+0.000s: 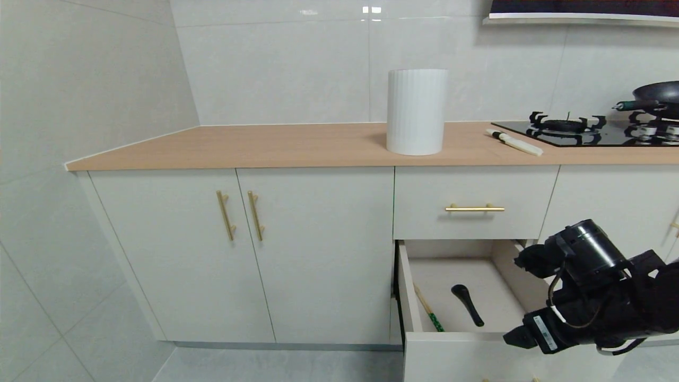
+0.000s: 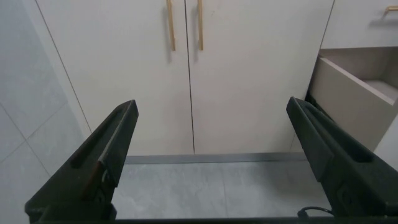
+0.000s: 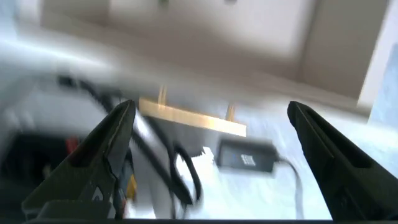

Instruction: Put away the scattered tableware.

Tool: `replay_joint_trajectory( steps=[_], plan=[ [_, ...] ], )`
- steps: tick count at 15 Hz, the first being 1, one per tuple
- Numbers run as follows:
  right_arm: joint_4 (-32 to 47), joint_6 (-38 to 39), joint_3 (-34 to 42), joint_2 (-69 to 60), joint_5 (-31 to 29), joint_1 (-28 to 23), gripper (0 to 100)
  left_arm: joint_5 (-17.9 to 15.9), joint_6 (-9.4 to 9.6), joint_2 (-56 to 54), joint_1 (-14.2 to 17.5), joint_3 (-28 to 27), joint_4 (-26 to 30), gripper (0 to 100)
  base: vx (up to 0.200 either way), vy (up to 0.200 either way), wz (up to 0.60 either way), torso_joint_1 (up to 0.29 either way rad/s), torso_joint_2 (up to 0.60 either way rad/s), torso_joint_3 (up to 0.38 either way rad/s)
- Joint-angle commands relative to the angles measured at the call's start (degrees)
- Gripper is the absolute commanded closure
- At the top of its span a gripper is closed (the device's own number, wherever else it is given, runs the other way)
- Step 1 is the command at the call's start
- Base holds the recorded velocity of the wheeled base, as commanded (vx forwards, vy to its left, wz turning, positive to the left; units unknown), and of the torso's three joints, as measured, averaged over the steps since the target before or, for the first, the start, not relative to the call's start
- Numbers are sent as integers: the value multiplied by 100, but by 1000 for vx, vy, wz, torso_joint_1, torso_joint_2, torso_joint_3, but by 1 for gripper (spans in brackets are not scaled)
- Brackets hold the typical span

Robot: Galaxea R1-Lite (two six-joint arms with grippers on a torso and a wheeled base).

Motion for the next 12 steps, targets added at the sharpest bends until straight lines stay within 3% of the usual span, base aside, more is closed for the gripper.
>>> replay_joint_trajectory(
  steps=[1,5,12],
  plan=[
    [287,-191,35,-75,21,207,0,1,0,-2,1,0,-2,0,0,0,0,0,0,0],
    [445,-314,53,478,188,444,0,1,0,-2,1,0,-2,0,0,0,0,0,0,0],
    [243,-86,-123,1181,144,427,0,10,0,-2,1,0,-2,0,0,0,0,0,0,0]
  ],
)
